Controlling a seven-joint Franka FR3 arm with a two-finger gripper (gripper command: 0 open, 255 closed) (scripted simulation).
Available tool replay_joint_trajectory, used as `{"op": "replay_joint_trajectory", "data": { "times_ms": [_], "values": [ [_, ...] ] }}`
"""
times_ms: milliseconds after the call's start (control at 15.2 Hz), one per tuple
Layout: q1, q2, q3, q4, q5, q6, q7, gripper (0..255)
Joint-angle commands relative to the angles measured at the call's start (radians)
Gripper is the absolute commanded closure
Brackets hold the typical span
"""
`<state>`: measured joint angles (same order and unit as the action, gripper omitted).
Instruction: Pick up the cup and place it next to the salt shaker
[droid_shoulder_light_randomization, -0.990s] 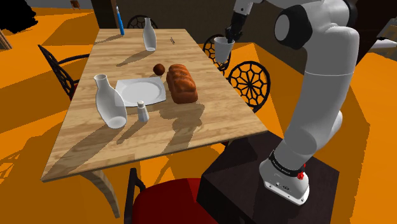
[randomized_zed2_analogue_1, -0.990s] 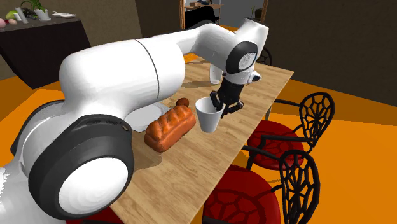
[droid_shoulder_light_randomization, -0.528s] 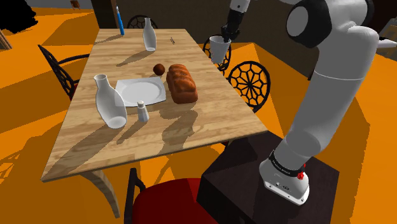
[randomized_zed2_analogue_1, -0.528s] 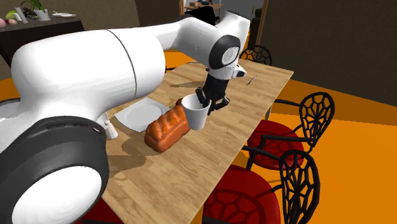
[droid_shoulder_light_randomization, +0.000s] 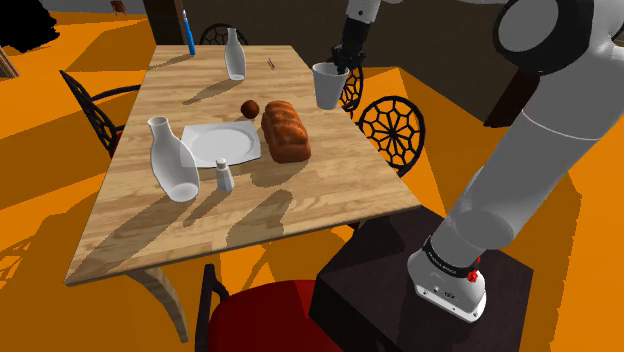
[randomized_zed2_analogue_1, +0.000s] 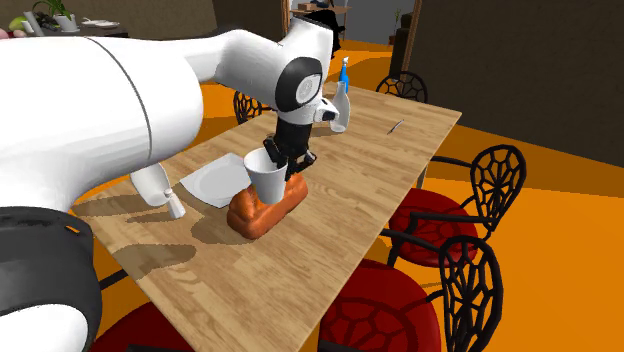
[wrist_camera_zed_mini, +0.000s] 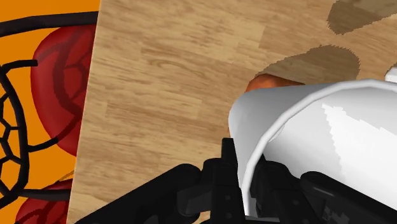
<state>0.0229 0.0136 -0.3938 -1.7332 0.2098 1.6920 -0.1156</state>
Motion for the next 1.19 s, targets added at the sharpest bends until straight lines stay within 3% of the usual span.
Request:
{"op": "replay_joint_trajectory", "data": {
  "times_ms": [0,528,1122],
  "values": [
    [0.027,-0.044,0.025,-0.057,-0.014,0.028,0.052,255],
    [0.115,-0.164,0.138,-0.199,-0.035,0.095,0.251,255],
    [0.206,-0.216,0.274,-0.268,-0.025,0.154,0.468,255]
  ]
}}
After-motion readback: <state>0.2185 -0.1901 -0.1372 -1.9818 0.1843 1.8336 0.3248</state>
